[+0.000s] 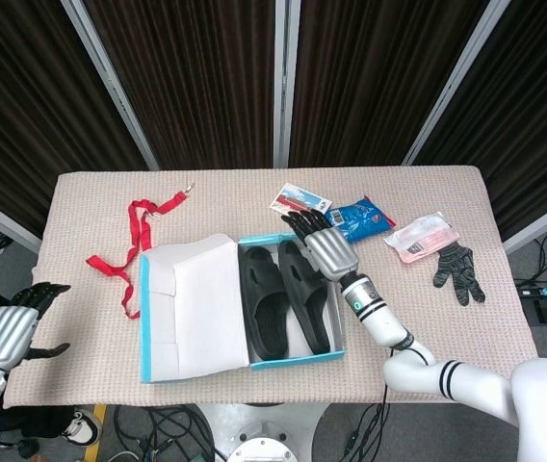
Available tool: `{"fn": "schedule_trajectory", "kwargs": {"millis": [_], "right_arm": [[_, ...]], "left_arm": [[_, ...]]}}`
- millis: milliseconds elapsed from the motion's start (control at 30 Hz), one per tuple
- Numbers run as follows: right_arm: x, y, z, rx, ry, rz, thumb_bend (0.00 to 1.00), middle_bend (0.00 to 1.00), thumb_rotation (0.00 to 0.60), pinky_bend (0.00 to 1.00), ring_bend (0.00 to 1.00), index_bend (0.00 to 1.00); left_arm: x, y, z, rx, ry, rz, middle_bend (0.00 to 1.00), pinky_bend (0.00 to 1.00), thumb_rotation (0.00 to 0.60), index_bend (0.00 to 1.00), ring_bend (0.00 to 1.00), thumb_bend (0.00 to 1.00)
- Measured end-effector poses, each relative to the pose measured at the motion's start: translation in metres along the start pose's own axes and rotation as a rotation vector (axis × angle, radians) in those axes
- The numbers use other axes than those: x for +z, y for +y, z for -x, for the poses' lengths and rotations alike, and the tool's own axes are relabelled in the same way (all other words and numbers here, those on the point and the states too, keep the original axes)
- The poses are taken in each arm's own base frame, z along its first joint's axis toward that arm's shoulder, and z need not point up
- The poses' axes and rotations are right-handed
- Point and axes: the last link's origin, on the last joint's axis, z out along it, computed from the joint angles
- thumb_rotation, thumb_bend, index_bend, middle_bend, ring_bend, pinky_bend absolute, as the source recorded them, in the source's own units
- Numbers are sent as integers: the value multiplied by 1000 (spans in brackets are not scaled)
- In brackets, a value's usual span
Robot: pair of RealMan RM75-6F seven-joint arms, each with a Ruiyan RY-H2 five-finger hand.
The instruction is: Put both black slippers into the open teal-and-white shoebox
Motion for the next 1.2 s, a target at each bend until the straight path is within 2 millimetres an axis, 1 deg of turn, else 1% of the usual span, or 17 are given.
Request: {"fn": "schedule_trajectory", "kwargs": {"millis": [133, 200, 233, 267, 300, 333, 367, 400, 533, 567, 633, 667, 767, 867, 967, 1100, 1200], "right_arm": [[-10, 3, -22, 27, 70, -10, 65, 49, 600, 0, 0, 0], [-22, 8, -37, 30, 108, -10, 73, 45, 600, 0, 0, 0], [-25, 10, -41, 27, 116, -9, 84, 41, 600, 0, 0, 0], [-33, 14, -49, 17, 128, -5, 105, 35, 600, 0, 0, 0], [-40, 18, -54, 5, 135, -1, 169, 22, 600, 0, 0, 0], [-48, 22, -59, -12, 139, 5, 213, 14, 600, 0, 0, 0], [-62, 30, -67, -53, 139, 20, 276, 6, 600, 0, 0, 0], [-68, 33, -70, -74, 138, 28, 311, 1, 600, 0, 0, 0], [-112, 53, -84, -225, 99, 100, 329, 0, 600, 0, 0, 0], [-129, 58, -86, -268, 83, 131, 326, 0, 600, 0, 0, 0], [-154, 66, -86, -316, 59, 185, 312, 0, 600, 0, 0, 0], [-171, 71, -85, -335, 48, 224, 307, 0, 600, 0, 0, 0], [-209, 82, -79, -358, 32, 317, 301, 0, 600, 0, 0, 0], [-242, 92, -71, -379, 24, 392, 308, 0, 600, 0, 0, 0], [-270, 101, -63, -394, 12, 448, 338, 0, 600, 0, 0, 0], [-290, 108, -54, -359, -10, 477, 346, 0, 600, 0, 0, 0], [-300, 115, -49, -354, -21, 488, 346, 0, 600, 0, 0, 0]], "left_arm": [[1, 2, -1, 3, 3, 3, 159, 180, 600, 155, 106, 78], [2, 3, -2, 2, 10, 6, 160, 179, 600, 155, 106, 78], [2, 3, -2, 3, 14, 7, 160, 180, 600, 155, 106, 79], [2, 4, -3, 3, 20, 9, 159, 180, 600, 155, 107, 79], [3, 4, -3, 3, 23, 10, 159, 180, 600, 155, 107, 79], [3, 5, -4, 4, 25, 11, 159, 180, 600, 155, 107, 79], [4, 5, -4, 5, 26, 14, 159, 180, 600, 155, 107, 79], [4, 6, -4, 6, 26, 16, 159, 180, 600, 155, 106, 78], [5, 9, -5, 11, 32, 29, 159, 180, 600, 155, 106, 79], [5, 10, -6, 11, 34, 32, 159, 180, 600, 155, 106, 79], [5, 11, -6, 12, 35, 36, 160, 180, 600, 155, 106, 79], [5, 12, -6, 12, 35, 38, 159, 180, 600, 155, 106, 78], [5, 13, -6, 16, 38, 43, 159, 179, 600, 155, 106, 79], [7, 15, -6, 20, 47, 52, 159, 179, 600, 155, 106, 79], [8, 18, -6, 27, 54, 59, 159, 179, 600, 155, 107, 79], [9, 21, -6, 43, 64, 68, 159, 179, 600, 155, 106, 79], [9, 24, -5, 49, 74, 76, 159, 178, 600, 155, 106, 79]]}}
